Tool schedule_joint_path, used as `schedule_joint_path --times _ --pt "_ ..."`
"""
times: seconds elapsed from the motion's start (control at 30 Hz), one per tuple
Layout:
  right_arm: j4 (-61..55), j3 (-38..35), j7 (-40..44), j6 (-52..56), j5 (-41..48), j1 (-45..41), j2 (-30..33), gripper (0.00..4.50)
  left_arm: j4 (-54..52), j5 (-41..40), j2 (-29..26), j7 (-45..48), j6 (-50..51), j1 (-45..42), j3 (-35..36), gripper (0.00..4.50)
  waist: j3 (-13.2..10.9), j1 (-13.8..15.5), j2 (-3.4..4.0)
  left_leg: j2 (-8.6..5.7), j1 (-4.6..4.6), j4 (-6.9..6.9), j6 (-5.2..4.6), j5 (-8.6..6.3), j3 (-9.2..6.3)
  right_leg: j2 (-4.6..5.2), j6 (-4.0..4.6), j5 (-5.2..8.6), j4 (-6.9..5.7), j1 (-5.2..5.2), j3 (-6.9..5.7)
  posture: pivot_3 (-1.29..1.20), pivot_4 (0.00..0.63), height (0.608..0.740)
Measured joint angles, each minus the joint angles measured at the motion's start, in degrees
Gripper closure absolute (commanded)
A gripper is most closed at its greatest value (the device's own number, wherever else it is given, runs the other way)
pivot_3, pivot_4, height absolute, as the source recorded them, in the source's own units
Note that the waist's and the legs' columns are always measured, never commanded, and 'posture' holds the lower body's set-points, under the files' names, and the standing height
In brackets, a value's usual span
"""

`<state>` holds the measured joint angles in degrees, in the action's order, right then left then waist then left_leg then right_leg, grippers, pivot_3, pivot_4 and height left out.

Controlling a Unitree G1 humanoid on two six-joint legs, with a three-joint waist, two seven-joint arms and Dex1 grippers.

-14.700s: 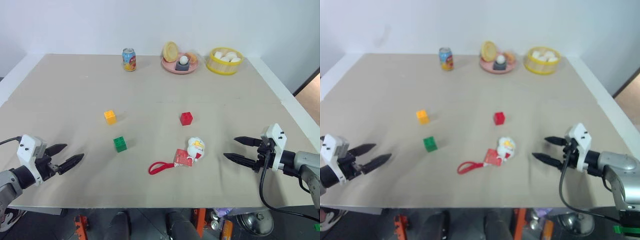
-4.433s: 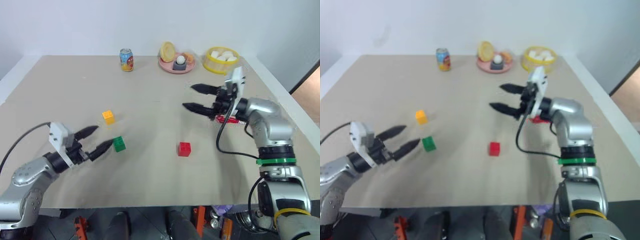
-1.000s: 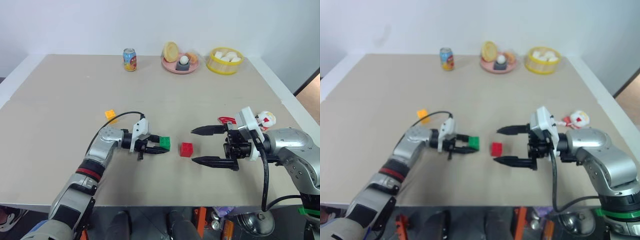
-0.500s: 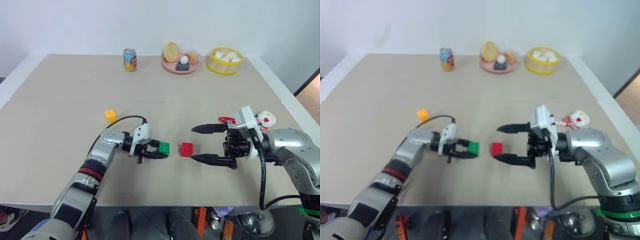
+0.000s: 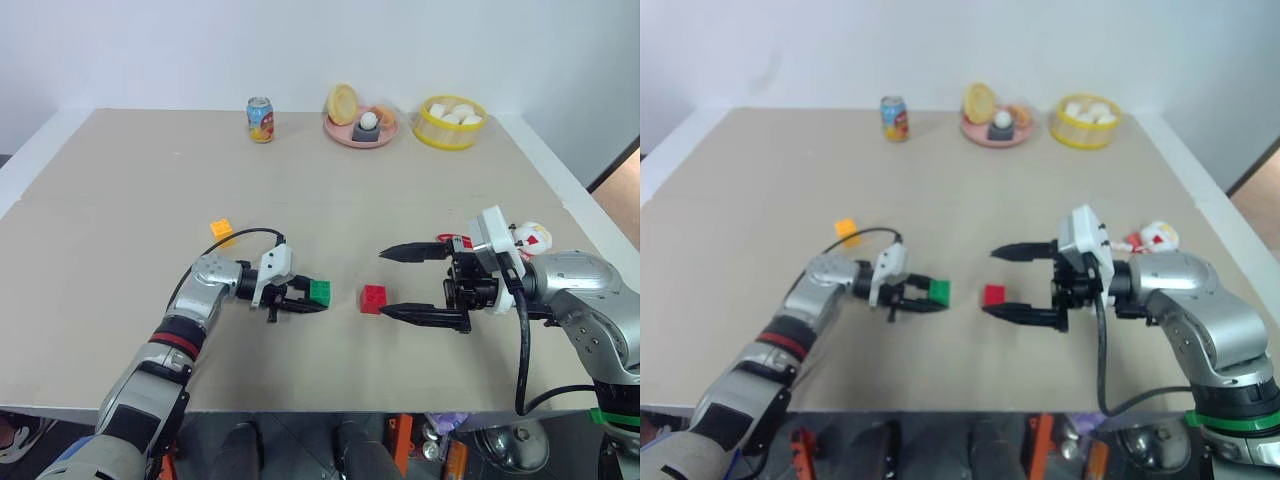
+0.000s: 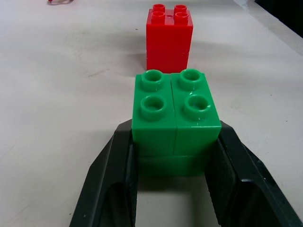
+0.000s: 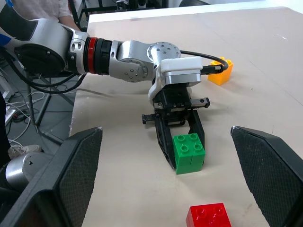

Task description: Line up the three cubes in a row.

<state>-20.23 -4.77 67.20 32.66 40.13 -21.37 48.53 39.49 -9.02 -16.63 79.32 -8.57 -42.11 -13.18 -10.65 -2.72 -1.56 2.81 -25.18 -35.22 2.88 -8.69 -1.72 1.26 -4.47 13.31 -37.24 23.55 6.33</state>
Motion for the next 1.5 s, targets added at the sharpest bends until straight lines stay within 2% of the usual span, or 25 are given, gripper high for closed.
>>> schedule_joint_path --times 0.3,0.37,0.47,0.57,0.97,1.1,1.23,1.33,1.5 --pt "0.2 0.3 0.0 -0.1 -0.5 -0.5 -0.3 0.0 -0.2 0.0 0.7 -0.1 0.1 0.2 0.0 3.18 0.0 0.0 0.0 0.0 0.0 -0.03 0.0 0.0 0.0 0.0 -0.01 -0.01 0.0 -0.01 0.0 0.0 0.15 0.74" --pt "0.2 0.3 0.0 -0.1 -0.5 -0.5 -0.3 0.0 -0.2 0.1 0.7 -0.1 0.0 0.3 0.0 2.07 0.0 0.0 0.0 0.0 0.0 -0.03 0.0 0.0 -0.01 0.0 -0.02 -0.01 0.0 -0.02 0.0 0.0 0.15 0.74" --pt "0.2 0.3 0.0 -0.1 -0.5 -0.6 -0.3 0.0 -0.2 0.1 0.7 0.0 0.3 0.2 0.0 1.2 0.0 0.0 0.0 0.0 0.0 -0.05 0.0 0.0 -0.01 0.0 -0.02 -0.02 0.0 -0.02 0.0 0.0 0.15 0.74" --pt "0.2 0.3 -0.1 -0.1 -0.5 -0.6 -0.3 0.0 -0.2 0.1 0.7 0.0 0.3 0.2 0.0 0.1 0.0 0.0 0.0 0.0 0.01 -0.05 0.0 0.0 -0.01 0.0 -0.02 -0.02 0.0 -0.02 0.0 0.0 0.15 0.74" --pt "1.4 0.3 0.0 -0.1 -0.5 -2.0 -0.6 0.0 -4.3 0.2 -1.5 -1.5 -0.2 2.8 0.2 0.04 0.0 0.0 0.0 0.0 0.01 -0.06 0.0 0.0 -0.02 0.0 -0.03 -0.03 0.0 -0.03 0.0 0.0 0.15 0.74" --pt "1.4 0.3 0.0 0.0 -0.5 -2.4 -0.7 0.0 -7.0 -0.1 -4.5 -1.8 0.6 3.9 1.1 0.04 0.0 -0.1 0.0 0.01 0.01 -0.06 0.0 0.0 -0.01 0.0 -0.02 -0.04 0.0 -0.03 0.0 0.0 0.15 0.74" --pt "1.6 0.3 0.2 0.3 -0.4 -3.3 -0.7 0.0 -11.1 -1.3 -10.6 -1.4 2.0 7.7 4.0 0.04 0.0 -0.2 0.01 0.08 0.05 -0.03 -0.01 -0.01 0.0 -0.04 0.04 -0.02 -0.01 -0.01 -0.02 0.0 0.15 0.74" --pt "1.9 0.3 0.2 0.5 -0.3 -3.5 -0.7 0.0 -17.6 -4.4 -13.9 -1.5 5.9 11.9 6.8 0.04 0.0 0.0 0.01 0.08 -0.02 -0.04 0.0 -0.01 0.0 -0.01 0.04 -0.01 -0.01 0.01 -0.03 0.0 0.15 0.74" --pt "2.5 0.3 0.7 0.6 -0.3 -4.0 -0.6 0.0 -33.2 -12.4 -18.6 -5.4 17.8 17.8 13.3 0.04 0.0 0.0 0.01 0.07 0.02 -0.08 0.0 -0.01 0.01 0.04 0.03 0.0 -0.01 -0.04 -0.05 0.0 0.15 0.74"
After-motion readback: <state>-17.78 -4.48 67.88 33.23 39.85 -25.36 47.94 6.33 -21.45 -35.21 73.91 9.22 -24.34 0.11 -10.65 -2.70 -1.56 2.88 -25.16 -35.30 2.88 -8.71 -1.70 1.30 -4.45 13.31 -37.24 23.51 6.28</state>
